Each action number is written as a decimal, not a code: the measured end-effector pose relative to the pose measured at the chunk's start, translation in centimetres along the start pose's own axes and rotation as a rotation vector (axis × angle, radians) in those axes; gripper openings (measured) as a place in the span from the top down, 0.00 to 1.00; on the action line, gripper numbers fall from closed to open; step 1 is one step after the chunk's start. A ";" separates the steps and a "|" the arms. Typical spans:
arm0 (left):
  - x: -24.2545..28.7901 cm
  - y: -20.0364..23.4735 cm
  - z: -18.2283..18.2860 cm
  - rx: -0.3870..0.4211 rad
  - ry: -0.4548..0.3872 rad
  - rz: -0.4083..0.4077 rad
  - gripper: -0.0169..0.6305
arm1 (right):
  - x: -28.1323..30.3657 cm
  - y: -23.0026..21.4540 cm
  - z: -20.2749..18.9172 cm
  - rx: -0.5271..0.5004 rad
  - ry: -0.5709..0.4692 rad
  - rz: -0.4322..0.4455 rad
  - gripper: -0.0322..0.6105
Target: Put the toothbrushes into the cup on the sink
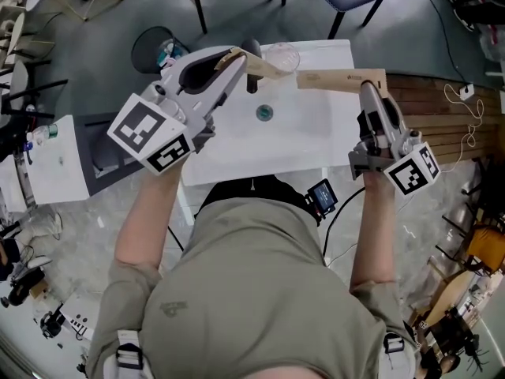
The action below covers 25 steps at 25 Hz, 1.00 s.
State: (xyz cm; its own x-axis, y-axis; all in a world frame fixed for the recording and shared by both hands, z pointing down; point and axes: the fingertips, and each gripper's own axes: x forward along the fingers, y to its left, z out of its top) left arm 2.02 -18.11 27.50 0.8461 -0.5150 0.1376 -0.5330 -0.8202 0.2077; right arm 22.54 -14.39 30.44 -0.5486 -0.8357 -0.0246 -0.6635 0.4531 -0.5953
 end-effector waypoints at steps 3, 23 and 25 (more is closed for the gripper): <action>0.3 0.7 0.3 0.004 -0.003 0.002 0.91 | 0.9 -0.4 0.1 -0.005 0.001 -0.001 0.88; -0.8 2.1 1.9 -0.040 -0.039 0.028 0.91 | 8.3 -5.5 -2.5 -0.016 0.091 -0.023 0.88; -0.9 1.9 2.1 -0.041 -0.043 0.030 0.91 | 8.6 -6.2 -3.0 -0.012 0.103 -0.029 0.88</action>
State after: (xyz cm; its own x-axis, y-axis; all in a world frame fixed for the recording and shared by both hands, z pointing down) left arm 0.19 -19.73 25.75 0.8285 -0.5505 0.1028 -0.5575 -0.7935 0.2441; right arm 20.38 -23.42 36.32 -0.5785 -0.8122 0.0753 -0.6851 0.4336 -0.5853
